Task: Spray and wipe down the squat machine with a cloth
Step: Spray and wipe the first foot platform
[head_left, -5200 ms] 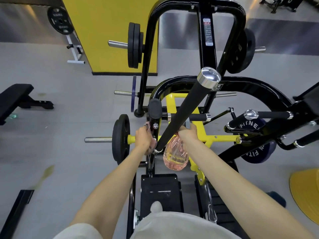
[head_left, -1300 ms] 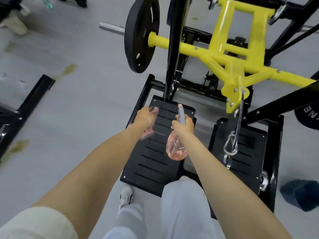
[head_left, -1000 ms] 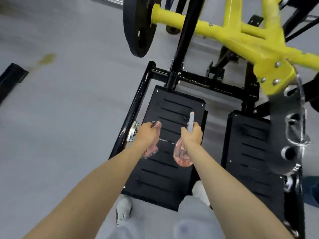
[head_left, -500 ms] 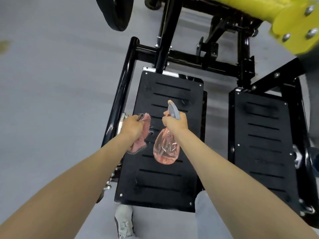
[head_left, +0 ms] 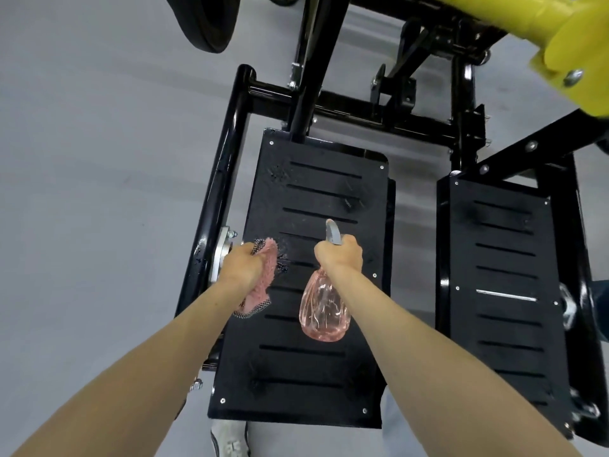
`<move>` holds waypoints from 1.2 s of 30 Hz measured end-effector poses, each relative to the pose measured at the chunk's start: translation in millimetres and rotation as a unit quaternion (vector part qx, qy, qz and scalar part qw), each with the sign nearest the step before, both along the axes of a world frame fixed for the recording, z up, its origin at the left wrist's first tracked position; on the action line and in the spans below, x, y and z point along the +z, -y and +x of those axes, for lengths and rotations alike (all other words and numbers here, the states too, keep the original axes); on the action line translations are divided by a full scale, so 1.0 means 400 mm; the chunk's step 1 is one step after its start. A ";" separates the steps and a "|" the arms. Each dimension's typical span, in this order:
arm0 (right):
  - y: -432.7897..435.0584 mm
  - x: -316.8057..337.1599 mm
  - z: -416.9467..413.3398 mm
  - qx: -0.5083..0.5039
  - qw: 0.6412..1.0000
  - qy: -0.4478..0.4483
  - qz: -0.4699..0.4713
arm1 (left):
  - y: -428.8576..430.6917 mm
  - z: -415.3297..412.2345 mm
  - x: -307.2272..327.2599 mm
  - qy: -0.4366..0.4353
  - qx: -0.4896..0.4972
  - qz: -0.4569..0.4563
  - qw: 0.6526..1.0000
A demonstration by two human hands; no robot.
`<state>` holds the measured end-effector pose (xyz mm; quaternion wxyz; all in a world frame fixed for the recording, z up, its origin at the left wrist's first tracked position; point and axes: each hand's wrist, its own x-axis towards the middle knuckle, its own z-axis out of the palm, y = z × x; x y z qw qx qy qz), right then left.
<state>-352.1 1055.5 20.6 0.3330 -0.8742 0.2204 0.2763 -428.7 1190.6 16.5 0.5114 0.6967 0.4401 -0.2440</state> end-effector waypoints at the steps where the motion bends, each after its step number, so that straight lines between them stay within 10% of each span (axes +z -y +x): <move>1: 0.010 -0.004 0.004 -0.006 1.000 0.008 -0.003 | 0.003 0.004 -0.006 0.000 -0.002 -0.001 1.000; 25: -0.121 0.008 0.242 0.100 0.992 0.075 -0.014 | 0.057 0.072 -0.078 0.012 -0.016 0.005 1.000; 36: 0.021 -0.017 0.284 -0.027 0.996 0.043 -0.069 | 0.045 0.087 -0.097 -0.003 0.017 0.001 1.000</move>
